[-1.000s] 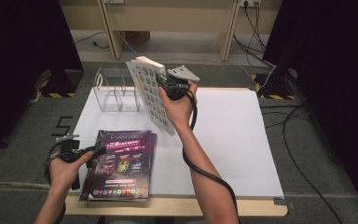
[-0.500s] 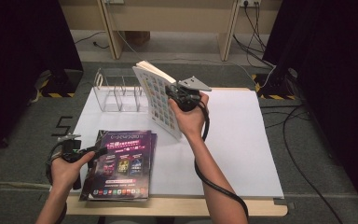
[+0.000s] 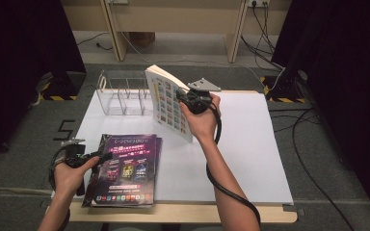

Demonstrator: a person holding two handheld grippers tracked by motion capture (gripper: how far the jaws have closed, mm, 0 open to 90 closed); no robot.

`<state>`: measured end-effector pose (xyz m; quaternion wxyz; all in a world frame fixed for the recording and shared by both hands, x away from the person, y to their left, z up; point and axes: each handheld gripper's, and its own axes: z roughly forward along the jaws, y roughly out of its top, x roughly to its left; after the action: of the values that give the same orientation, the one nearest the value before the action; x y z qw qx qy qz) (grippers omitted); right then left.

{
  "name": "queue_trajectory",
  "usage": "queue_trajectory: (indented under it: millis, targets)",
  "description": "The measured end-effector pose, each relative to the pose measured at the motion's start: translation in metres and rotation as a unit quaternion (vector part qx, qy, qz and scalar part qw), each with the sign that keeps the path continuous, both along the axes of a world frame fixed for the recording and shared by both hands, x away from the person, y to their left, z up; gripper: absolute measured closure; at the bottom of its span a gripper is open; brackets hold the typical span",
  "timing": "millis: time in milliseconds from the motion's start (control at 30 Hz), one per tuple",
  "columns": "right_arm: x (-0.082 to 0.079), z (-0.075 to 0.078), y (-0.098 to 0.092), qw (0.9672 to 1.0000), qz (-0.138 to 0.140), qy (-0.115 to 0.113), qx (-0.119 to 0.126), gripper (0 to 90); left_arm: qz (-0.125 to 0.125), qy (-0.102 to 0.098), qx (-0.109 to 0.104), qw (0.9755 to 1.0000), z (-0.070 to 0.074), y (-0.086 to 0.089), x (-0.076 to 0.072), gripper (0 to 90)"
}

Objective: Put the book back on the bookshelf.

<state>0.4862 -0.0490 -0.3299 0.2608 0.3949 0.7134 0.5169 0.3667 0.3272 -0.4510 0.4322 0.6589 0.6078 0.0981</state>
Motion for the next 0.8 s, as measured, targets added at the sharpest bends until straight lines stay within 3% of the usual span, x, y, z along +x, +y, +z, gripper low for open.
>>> queue_trajectory:
  millis: [367,600,800]
  targets:
    - [0.006,0.0009,-0.0002,0.9998,0.011,0.009,-0.011,67.5,-0.002,0.001,-0.001,1.0,-0.0016,-0.0015,0.0005,42.1]
    - [0.0091,0.0043,-0.0001,0.9994,0.021,0.015,-0.021,73.8,-0.004,0.002,-0.002,1.0,-0.0022,-0.0009,0.0006,42.1]
    - [0.0075,0.0094,0.0073,0.9993,0.027,0.026,0.001,74.3,-0.003,0.003,-0.002,1.0,-0.0025,-0.0002,0.001,42.1]
